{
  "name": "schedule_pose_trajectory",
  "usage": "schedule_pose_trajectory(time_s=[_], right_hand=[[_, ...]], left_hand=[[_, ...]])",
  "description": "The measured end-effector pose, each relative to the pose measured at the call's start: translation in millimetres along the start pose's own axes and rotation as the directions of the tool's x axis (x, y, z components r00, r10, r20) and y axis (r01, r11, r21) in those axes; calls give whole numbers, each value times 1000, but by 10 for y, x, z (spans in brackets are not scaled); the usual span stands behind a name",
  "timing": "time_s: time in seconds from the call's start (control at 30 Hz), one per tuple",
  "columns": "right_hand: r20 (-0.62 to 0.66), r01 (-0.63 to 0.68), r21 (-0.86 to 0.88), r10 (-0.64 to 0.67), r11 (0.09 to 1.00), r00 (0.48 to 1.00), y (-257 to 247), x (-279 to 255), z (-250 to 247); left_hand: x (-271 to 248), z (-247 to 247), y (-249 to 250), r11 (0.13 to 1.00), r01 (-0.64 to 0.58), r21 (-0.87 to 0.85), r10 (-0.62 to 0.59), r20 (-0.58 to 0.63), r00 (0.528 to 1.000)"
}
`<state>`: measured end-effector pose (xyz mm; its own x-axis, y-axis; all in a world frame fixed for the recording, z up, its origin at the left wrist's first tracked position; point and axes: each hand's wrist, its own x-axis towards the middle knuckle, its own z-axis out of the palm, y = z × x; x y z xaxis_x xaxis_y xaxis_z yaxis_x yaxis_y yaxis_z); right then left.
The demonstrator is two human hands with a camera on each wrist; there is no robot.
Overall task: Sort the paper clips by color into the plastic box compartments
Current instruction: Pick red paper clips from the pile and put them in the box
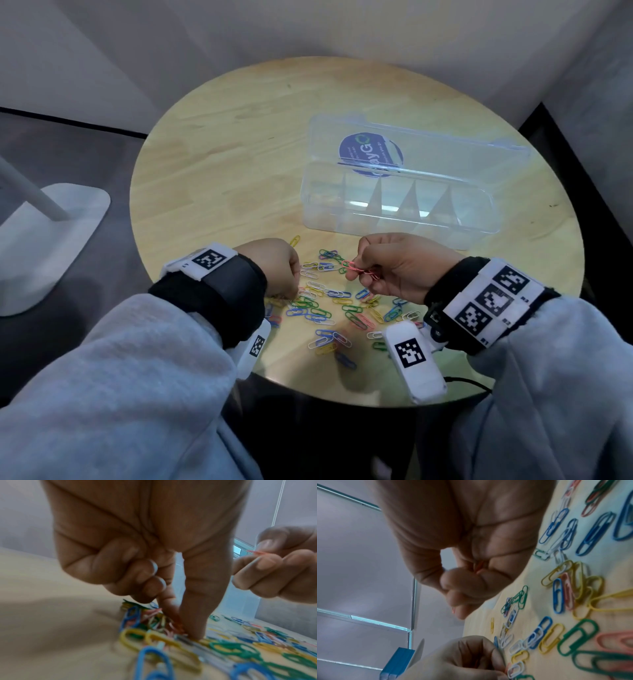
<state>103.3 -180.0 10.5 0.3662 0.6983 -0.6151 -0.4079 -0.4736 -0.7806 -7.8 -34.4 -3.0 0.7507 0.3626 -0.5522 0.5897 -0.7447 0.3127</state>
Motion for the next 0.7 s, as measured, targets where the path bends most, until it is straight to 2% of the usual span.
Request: schedule_pose_trajectory(time_s=[0.13,0.27,0.33,0.47,0.57,0.7], right_hand=[[1,19,34,-19,999,1000,18,0,-6],[42,11,60,-14,998,999,20,21,-10],[76,-6,65,1,998,997,21,34,-23],[71,-31,75,26,997,997,46,68,-36],[37,-46,112,43,993,998,65,86,-37],[35,-43,178,38,983,999,50,87,-31]], left_hand=[[-20,0,1,1000,6,-25,-5,47,999],[-34,-118,-95,959,-8,-285,42,116,992],[-62,-188,-108,868,-6,-497,66,103,993],[-105,-299,-176,575,-22,-818,77,27,997],[-115,-373,-236,400,-7,-916,46,12,999],[-123,-415,-295,285,72,-956,17,80,997]])
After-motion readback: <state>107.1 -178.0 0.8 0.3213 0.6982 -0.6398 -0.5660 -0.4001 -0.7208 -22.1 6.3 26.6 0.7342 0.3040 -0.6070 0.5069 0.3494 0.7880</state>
